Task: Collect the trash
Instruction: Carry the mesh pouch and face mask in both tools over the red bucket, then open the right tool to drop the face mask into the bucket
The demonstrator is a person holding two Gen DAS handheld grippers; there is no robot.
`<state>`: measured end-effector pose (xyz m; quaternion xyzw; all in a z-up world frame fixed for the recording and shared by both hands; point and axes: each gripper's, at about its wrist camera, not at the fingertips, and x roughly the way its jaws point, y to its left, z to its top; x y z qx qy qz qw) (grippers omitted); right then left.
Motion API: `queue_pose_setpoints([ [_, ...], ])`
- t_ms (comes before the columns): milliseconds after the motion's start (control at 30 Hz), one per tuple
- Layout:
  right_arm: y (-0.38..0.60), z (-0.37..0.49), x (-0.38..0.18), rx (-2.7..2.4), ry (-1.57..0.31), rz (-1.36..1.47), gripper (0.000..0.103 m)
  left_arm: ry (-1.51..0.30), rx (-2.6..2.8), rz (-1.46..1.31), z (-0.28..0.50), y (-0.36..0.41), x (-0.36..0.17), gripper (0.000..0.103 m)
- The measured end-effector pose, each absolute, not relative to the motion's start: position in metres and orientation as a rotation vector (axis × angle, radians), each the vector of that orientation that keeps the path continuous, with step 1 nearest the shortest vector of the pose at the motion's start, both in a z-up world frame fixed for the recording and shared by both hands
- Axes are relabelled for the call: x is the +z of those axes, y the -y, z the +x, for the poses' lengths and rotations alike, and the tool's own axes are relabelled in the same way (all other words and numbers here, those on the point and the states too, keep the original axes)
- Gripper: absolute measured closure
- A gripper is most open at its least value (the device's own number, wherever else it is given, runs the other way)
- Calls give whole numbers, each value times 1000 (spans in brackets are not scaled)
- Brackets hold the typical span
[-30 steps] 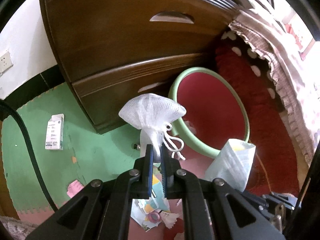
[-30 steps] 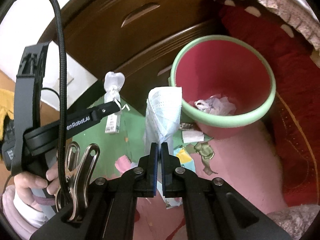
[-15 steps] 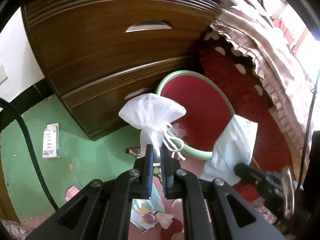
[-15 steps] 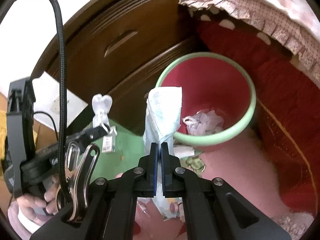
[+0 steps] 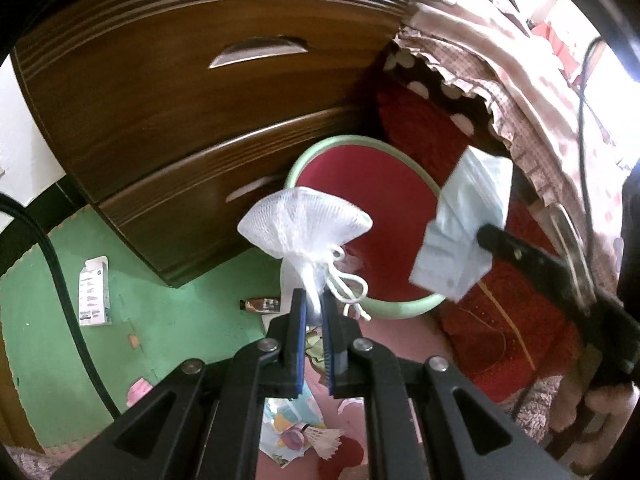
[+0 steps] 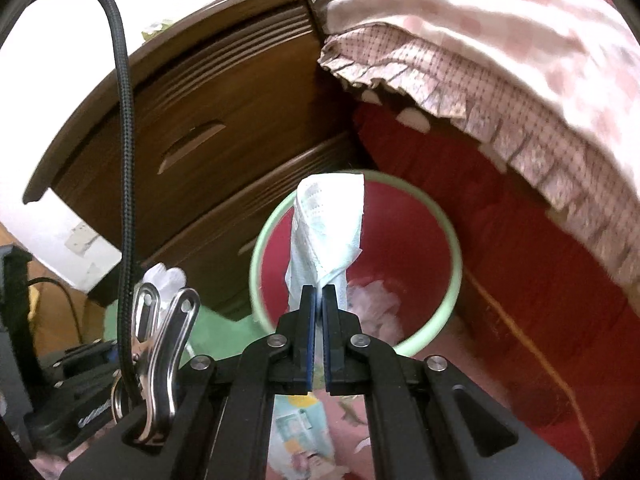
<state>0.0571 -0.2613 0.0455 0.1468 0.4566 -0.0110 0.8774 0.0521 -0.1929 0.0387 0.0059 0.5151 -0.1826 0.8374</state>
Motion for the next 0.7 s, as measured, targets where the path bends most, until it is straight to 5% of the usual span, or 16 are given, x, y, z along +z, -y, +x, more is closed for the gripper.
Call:
queue_pose_setpoints([
  [700, 273, 91, -15, -92, -986, 242, 99, -1094, -388, 26, 67, 206, 22, 96],
])
